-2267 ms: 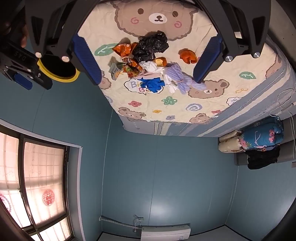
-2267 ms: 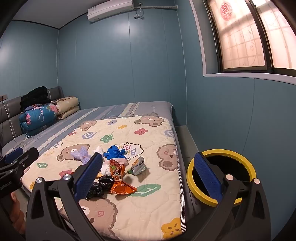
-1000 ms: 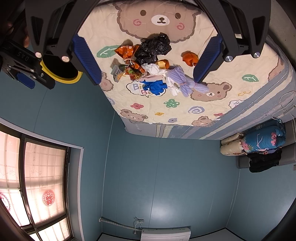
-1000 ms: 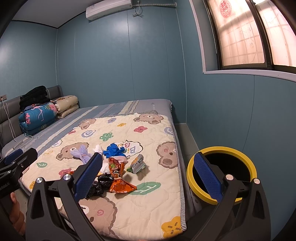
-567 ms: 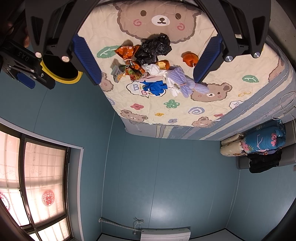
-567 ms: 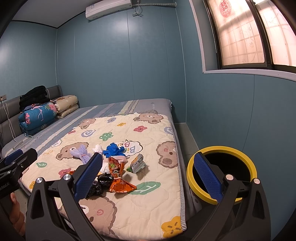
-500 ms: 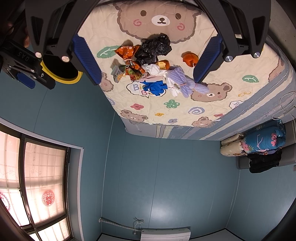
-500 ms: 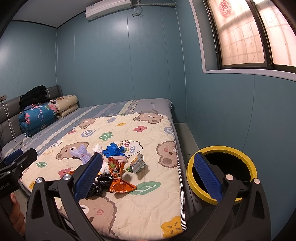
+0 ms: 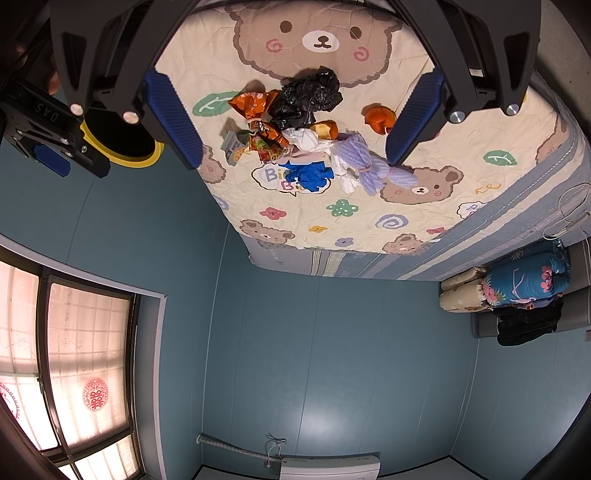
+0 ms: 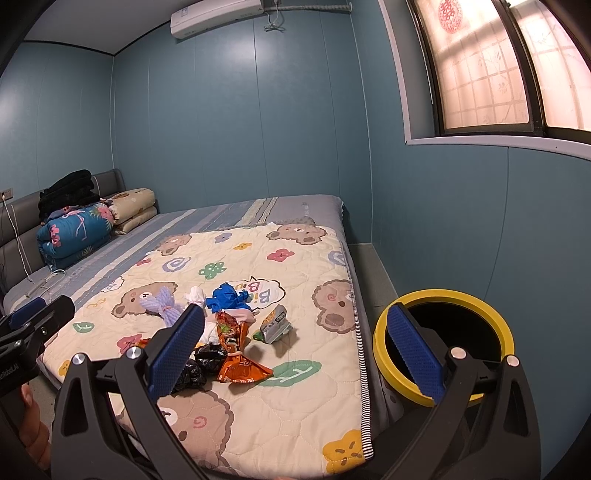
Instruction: Collect trash
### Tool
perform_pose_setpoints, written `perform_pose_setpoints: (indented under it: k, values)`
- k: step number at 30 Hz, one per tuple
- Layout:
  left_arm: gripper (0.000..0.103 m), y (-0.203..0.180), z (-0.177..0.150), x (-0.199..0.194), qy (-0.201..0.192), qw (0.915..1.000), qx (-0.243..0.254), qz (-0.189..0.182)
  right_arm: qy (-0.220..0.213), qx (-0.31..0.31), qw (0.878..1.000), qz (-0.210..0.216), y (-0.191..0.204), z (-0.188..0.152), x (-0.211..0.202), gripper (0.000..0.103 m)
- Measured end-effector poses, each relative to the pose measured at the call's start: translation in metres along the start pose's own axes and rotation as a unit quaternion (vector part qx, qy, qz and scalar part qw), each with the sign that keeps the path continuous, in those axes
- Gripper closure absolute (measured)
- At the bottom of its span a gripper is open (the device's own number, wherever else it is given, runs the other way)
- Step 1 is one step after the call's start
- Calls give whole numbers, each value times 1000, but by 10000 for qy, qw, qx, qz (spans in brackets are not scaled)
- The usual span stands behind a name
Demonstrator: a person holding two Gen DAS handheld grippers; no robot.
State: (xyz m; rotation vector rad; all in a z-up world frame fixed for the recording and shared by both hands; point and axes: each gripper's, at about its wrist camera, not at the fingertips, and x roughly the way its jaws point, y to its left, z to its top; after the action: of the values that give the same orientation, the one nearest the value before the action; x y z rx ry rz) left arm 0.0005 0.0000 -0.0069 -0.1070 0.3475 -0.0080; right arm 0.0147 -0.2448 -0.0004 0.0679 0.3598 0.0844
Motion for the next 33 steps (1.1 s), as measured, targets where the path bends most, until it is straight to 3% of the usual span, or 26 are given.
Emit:
perform_pose_setpoints:
  k: [16, 21, 28, 33]
  values:
    - [7, 5, -8, 4, 98, 9999, -7, 33, 314, 35, 9995, -57, -2, -9, 23, 8]
    - [7, 18, -7, 18, 368, 9992, -128, -5, 472, 317, 9982, 196, -12, -4, 37, 8]
    - [7, 45, -9, 50, 1015, 9945, -195, -151, 563, 142, 9972, 474, -17, 10, 62, 8]
    - [7, 79, -17, 79, 1503, 9878, -409, -52, 1009, -116, 9935, 519, -14, 14, 98, 8]
